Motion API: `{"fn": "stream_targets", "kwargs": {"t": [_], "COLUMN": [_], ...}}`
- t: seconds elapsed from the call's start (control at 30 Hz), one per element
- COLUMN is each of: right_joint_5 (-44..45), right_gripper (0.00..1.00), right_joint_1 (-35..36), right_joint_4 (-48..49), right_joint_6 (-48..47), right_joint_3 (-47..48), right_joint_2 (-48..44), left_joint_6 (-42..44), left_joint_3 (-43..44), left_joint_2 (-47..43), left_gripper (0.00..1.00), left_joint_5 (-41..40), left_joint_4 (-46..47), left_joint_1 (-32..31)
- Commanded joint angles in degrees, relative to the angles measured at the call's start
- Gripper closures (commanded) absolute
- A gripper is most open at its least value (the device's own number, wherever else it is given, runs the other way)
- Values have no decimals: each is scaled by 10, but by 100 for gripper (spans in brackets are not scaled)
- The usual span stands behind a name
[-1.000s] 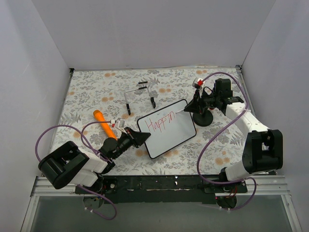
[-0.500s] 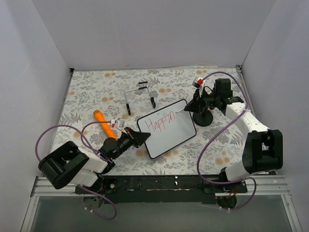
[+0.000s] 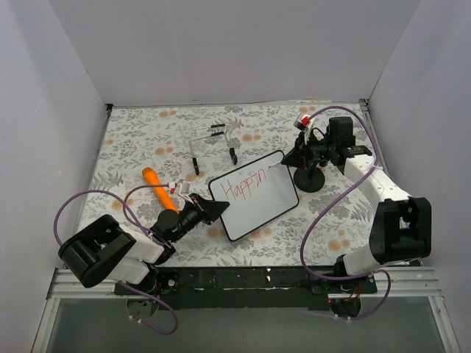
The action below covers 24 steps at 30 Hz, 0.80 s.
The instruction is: Write a sentence on the whiteboard
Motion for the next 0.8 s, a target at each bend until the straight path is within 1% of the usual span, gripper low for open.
{"fn": "stream_targets", "kwargs": {"t": [0.0, 0.27, 0.53, 0.77], "right_joint_5": [13, -17, -42, -44], "right_gripper": [99, 99, 99, 99], "right_joint_1": [-3, 1, 12, 14], "right_joint_4": [30, 25, -6, -41], "right_joint_6": [6, 7, -24, -52], "right_joint_3": [29, 28, 29, 28], "right_joint_2": [4, 11, 18, 21], "left_joint_6": [23, 23, 23, 23], "left_joint_3": [-13, -12, -14, -15], "left_joint_2": [-1, 1, 1, -1], "left_gripper": [100, 100, 100, 100], "left_joint_5": [20, 20, 20, 19], "left_joint_4": [100, 101, 102, 103], "left_joint_1": [-4, -4, -4, -4]}}
